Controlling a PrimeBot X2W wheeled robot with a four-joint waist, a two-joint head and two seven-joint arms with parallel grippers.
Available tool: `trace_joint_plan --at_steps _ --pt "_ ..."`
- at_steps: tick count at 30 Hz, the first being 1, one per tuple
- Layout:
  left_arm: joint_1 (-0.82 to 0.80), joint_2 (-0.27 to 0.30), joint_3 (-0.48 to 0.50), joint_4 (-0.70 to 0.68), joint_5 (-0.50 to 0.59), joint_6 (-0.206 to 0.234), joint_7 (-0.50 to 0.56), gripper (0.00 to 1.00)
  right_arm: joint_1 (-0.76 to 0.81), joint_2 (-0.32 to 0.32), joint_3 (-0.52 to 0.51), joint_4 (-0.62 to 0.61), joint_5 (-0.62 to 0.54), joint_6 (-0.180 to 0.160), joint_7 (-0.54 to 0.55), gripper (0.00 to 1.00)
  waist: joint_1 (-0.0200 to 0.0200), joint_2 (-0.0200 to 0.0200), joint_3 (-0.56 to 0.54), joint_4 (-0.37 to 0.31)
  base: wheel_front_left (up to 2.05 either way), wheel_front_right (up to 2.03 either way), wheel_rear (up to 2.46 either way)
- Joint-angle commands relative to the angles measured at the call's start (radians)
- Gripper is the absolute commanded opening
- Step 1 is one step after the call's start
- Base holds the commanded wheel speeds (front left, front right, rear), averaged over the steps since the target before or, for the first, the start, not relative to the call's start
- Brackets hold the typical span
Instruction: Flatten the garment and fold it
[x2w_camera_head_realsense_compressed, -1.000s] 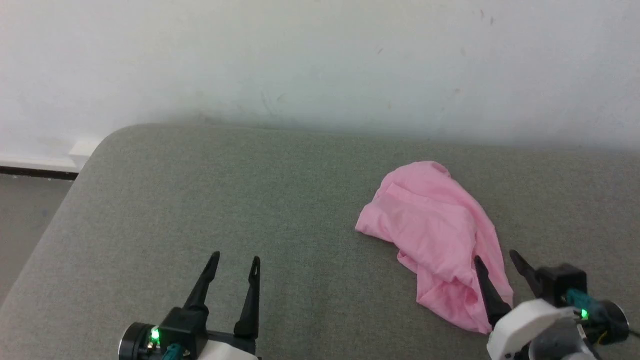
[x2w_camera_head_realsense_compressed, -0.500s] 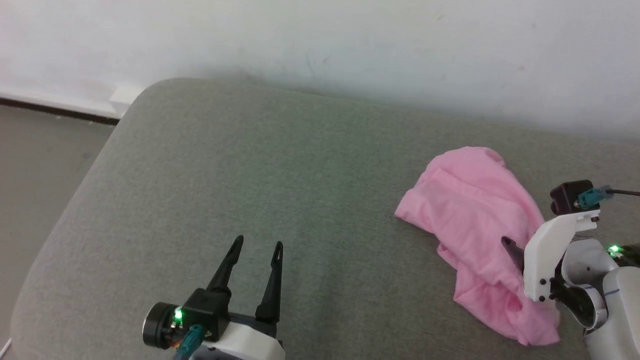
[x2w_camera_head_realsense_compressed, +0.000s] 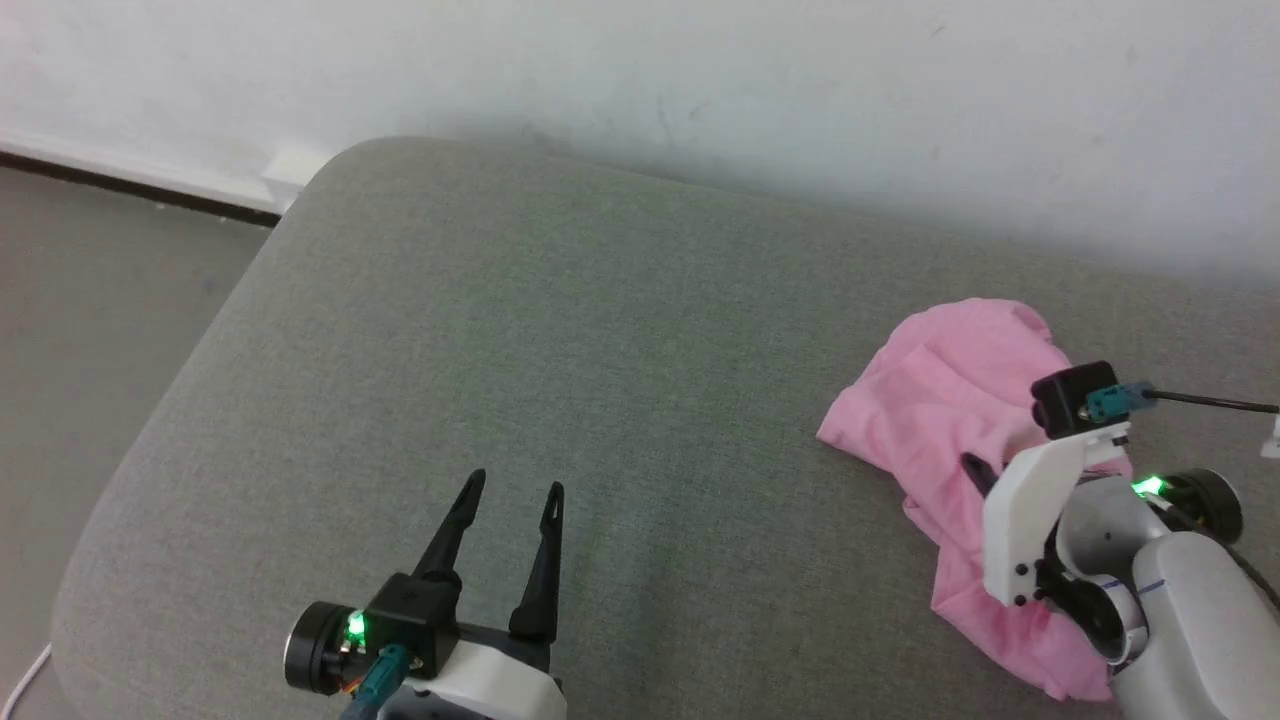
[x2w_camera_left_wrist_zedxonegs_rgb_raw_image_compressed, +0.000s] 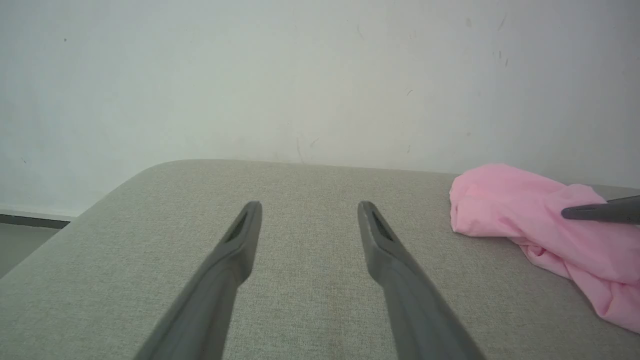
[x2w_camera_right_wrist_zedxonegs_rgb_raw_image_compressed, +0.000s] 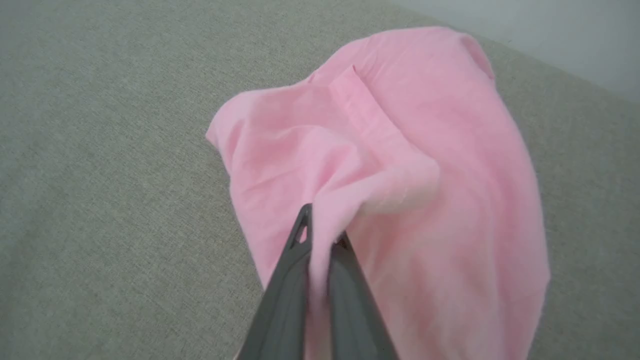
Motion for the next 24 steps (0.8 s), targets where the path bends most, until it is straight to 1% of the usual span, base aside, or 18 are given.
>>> trace_joint_plan --at_steps 1,7,11,14,16,19,22,24 --pt "0.0 -0.006 0.005 0.005 0.006 -0.007 -0.005 1.0 -0.018 0.004 0.017 -0.014 0.009 -0.001 -0.017 0.0 -0.0001 0.0 -0.021 -0.021 0.0 0.0 0.0" --pt "0.01 -0.012 0.017 0.008 0.011 -0.019 -0.005 1.0 -0.042 0.024 0.092 -0.107 0.052 -0.001 -0.073 0.0 -0.0001 0.0 -0.055 -0.058 0.0 0.0 0.0" --pt "0.022 -0.013 0.028 0.008 0.014 -0.024 -0.005 1.0 -0.075 0.052 0.14 -0.204 0.12 -0.001 -0.104 0.0 -0.0001 0.0 -0.072 -0.083 0.0 0.0 0.0" --pt "0.035 -0.014 0.038 0.007 0.015 -0.027 -0.005 1.0 -0.11 0.08 0.118 -0.276 0.166 -0.001 -0.138 0.0 -0.0001 0.0 -0.08 -0.104 0.0 0.0 0.0" --pt "0.043 -0.015 0.045 0.005 0.015 -0.03 -0.005 1.0 -0.131 0.095 0.071 -0.32 0.186 -0.001 -0.159 0.0 -0.0001 0.0 -0.083 -0.12 0.0 0.0 0.0" --pt "0.048 -0.016 0.054 0.001 0.018 -0.033 -0.005 1.0 -0.132 0.105 -0.039 -0.368 0.185 -0.001 -0.163 0.0 -0.0001 0.0 -0.082 -0.141 0.0 0.0 0.0" --pt "0.047 -0.02 0.061 -0.002 0.022 -0.037 -0.005 1.0 -0.097 0.104 -0.199 -0.376 0.153 -0.001 -0.147 0.0 -0.0001 0.0 -0.077 -0.161 0.0 0.0 0.0" --pt "0.042 -0.023 0.063 -0.004 0.027 -0.041 -0.005 1.0 -0.065 0.095 -0.329 -0.356 0.095 -0.001 -0.146 0.0 -0.0001 0.0 -0.069 -0.172 0.0 0.0 0.0"
